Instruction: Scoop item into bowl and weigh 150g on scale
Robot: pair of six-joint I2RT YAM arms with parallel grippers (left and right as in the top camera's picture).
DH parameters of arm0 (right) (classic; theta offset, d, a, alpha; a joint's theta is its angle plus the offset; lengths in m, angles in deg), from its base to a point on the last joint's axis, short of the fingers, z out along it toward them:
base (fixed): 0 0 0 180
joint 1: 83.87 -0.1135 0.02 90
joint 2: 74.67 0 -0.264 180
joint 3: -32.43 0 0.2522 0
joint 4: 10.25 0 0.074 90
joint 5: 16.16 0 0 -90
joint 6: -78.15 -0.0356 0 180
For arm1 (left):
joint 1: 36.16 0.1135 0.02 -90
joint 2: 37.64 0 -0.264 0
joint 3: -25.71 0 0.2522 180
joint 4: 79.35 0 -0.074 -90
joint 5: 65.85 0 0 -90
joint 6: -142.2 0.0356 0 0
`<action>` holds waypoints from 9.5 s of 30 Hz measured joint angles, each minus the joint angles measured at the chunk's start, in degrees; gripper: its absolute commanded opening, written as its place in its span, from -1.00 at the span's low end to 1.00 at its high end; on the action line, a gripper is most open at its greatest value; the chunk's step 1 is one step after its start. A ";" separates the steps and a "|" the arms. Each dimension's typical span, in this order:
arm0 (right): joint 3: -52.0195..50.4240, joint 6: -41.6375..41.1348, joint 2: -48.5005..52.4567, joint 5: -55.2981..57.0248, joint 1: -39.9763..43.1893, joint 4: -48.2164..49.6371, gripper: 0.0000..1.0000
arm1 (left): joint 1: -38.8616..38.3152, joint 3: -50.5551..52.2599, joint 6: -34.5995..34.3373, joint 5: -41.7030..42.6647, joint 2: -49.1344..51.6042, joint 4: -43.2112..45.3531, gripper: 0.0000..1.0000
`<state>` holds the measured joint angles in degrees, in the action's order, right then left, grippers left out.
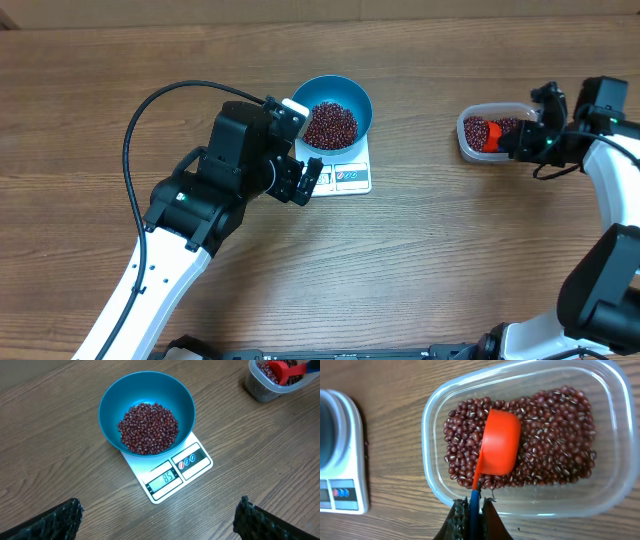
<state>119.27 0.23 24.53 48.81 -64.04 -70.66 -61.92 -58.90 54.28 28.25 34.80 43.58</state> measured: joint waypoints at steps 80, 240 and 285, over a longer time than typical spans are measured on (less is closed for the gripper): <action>-0.09 -7.52 3.54 -39.01 15.76 -0.68 -0.93 | 0.00 0.00 -0.02 0.00 0.00 0.00 0.99; -0.90 5.44 -5.22 37.16 -17.66 1.16 -0.93 | 0.00 0.00 -0.02 0.00 0.00 0.00 0.99; -1.20 4.63 0.83 -9.49 2.93 -3.56 -0.93 | 0.00 0.00 -0.02 0.00 0.00 0.00 0.99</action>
<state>118.07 4.86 25.36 39.32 -61.11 -74.22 -61.92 -58.90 54.26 28.25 34.80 43.58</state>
